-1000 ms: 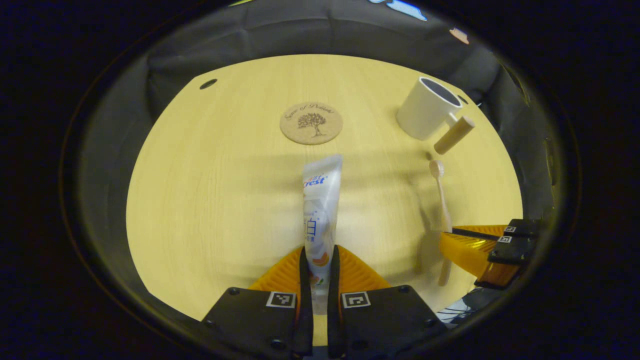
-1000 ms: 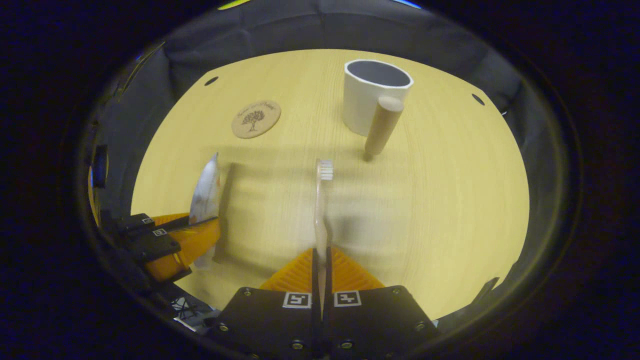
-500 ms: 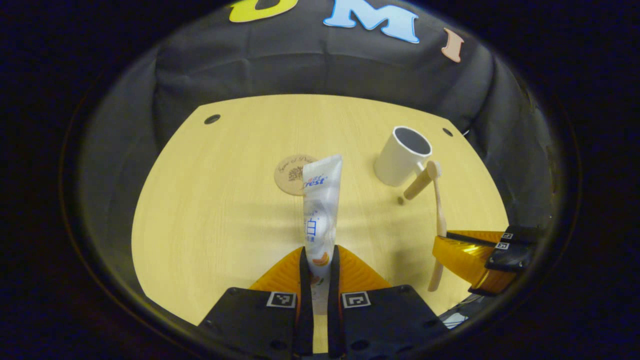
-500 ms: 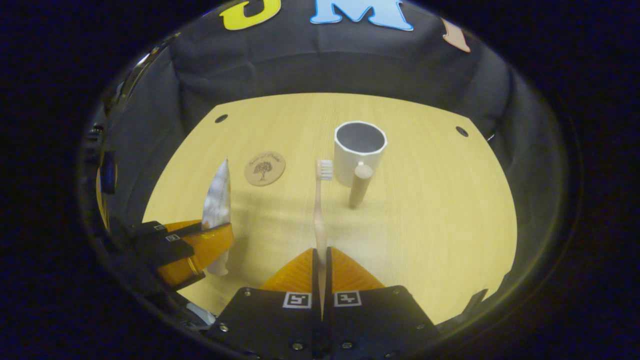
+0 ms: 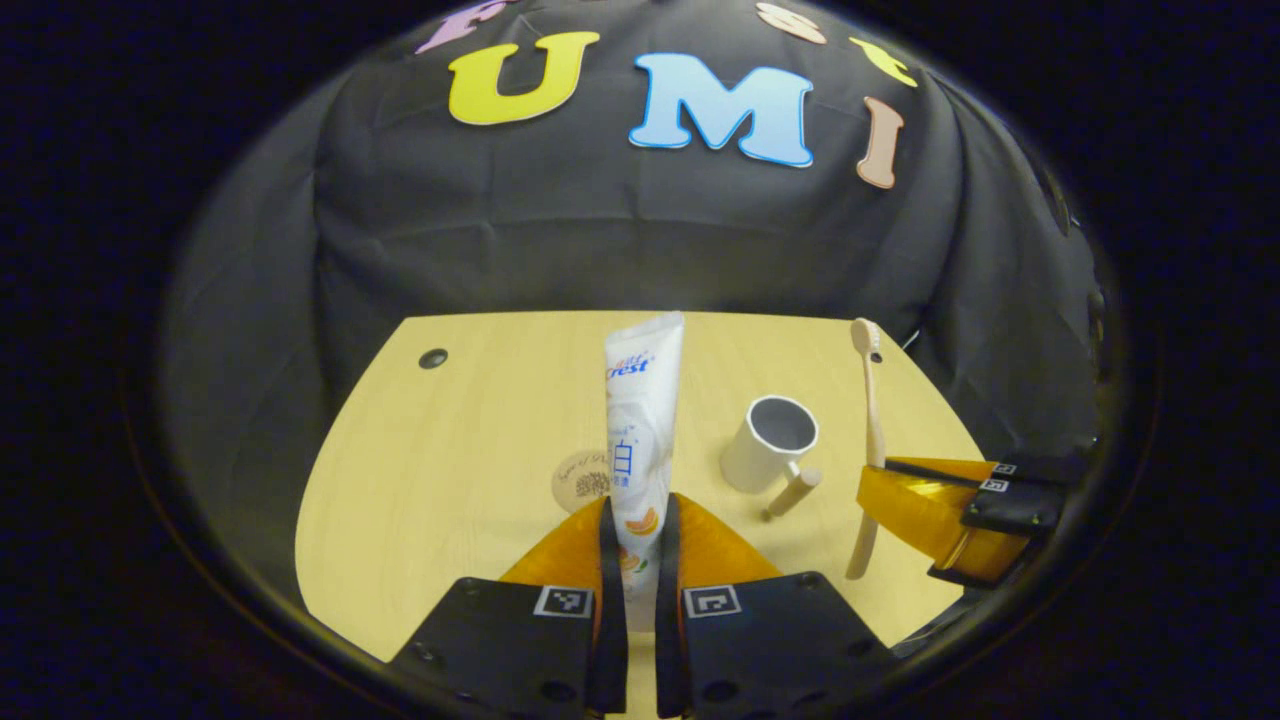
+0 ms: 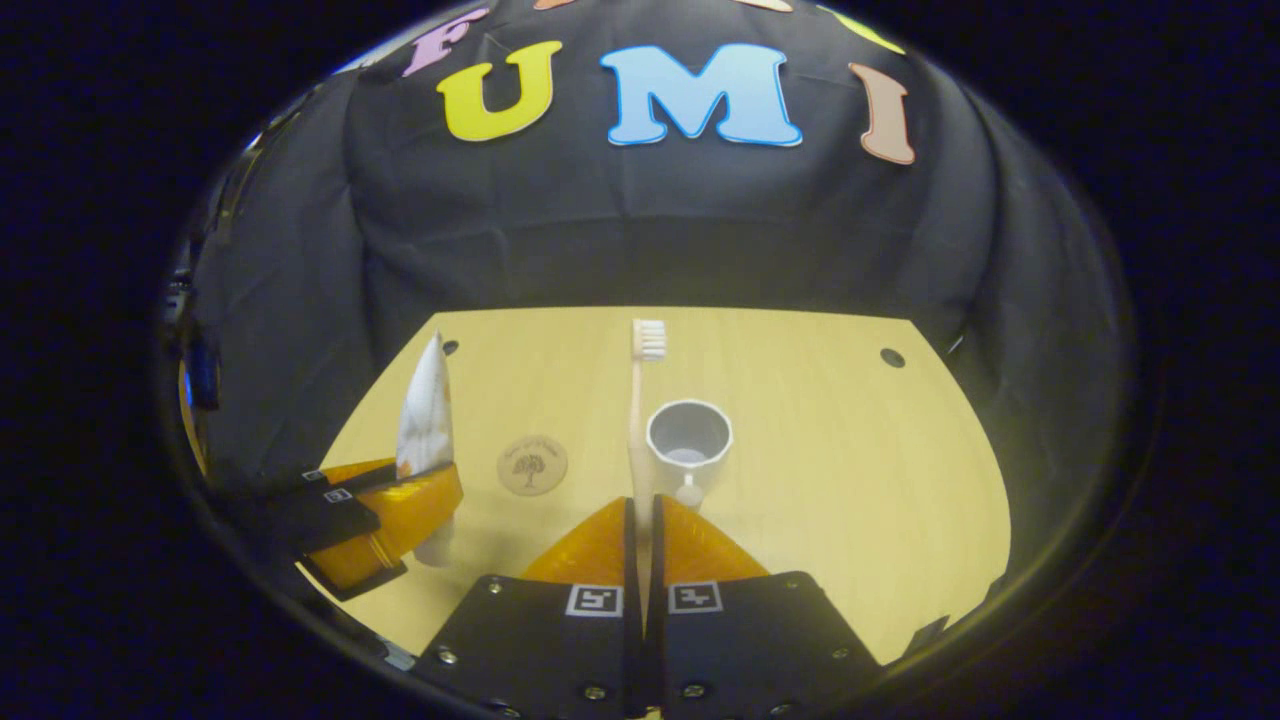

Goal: Put the toothbrush and toothpaste on the desktop into the cup, then pick up the cup and place it on the coaster on the desktop.

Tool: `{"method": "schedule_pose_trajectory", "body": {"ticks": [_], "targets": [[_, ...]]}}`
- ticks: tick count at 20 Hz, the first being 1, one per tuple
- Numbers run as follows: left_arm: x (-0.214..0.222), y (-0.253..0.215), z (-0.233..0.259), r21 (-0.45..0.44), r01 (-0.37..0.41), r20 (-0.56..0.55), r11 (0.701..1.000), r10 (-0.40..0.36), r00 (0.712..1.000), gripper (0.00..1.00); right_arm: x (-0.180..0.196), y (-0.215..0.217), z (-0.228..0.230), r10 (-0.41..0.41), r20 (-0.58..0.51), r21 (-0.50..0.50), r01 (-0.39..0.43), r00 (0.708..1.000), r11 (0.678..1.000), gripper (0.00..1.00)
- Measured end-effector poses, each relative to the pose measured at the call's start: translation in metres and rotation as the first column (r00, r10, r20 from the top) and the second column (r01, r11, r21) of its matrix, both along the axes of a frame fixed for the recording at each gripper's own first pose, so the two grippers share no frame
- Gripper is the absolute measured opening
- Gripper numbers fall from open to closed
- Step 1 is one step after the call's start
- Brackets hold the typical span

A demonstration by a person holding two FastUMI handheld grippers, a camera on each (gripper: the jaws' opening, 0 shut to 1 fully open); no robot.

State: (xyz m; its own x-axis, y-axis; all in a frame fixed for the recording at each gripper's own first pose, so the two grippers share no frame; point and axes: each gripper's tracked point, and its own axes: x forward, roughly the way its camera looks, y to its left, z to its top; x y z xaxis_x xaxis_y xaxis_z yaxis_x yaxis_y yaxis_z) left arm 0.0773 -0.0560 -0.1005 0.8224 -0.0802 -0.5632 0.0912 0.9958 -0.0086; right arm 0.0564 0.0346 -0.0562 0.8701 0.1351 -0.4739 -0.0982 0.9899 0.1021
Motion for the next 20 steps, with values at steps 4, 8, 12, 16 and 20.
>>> {"method": "schedule_pose_trajectory", "body": {"ticks": [4, 8, 12, 16, 20], "targets": [[0.021, -0.005, 0.024, -0.022, -0.006, 0.075, 1.000, 0.008, 0.997, 0.19, 0.023, -0.004, 0.020, -0.014, 0.088, 0.043, 0.010, 0.996, 0.999, 0.02], [0.049, -0.007, 0.047, -0.045, -0.008, 0.176, 0.999, 0.016, 0.984, 0.19, 0.050, -0.010, 0.034, -0.022, 0.182, 0.050, 0.013, 0.983, 0.999, 0.02], [0.074, -0.002, 0.072, -0.061, -0.016, 0.286, 0.998, 0.033, 0.958, 0.18, 0.081, -0.020, 0.039, -0.040, 0.298, 0.031, 0.032, 0.954, 0.999, 0.02], [0.091, -0.008, 0.101, -0.086, -0.010, 0.402, 0.996, 0.044, 0.915, 0.18, 0.113, -0.023, 0.032, -0.032, 0.360, 0.034, 0.021, 0.932, 0.999, 0.02], [0.099, -0.010, 0.112, -0.100, -0.011, 0.456, 0.995, 0.055, 0.888, 0.18, 0.132, -0.023, 0.010, -0.023, 0.386, 0.023, 0.015, 0.922, 1.000, 0.02]]}}
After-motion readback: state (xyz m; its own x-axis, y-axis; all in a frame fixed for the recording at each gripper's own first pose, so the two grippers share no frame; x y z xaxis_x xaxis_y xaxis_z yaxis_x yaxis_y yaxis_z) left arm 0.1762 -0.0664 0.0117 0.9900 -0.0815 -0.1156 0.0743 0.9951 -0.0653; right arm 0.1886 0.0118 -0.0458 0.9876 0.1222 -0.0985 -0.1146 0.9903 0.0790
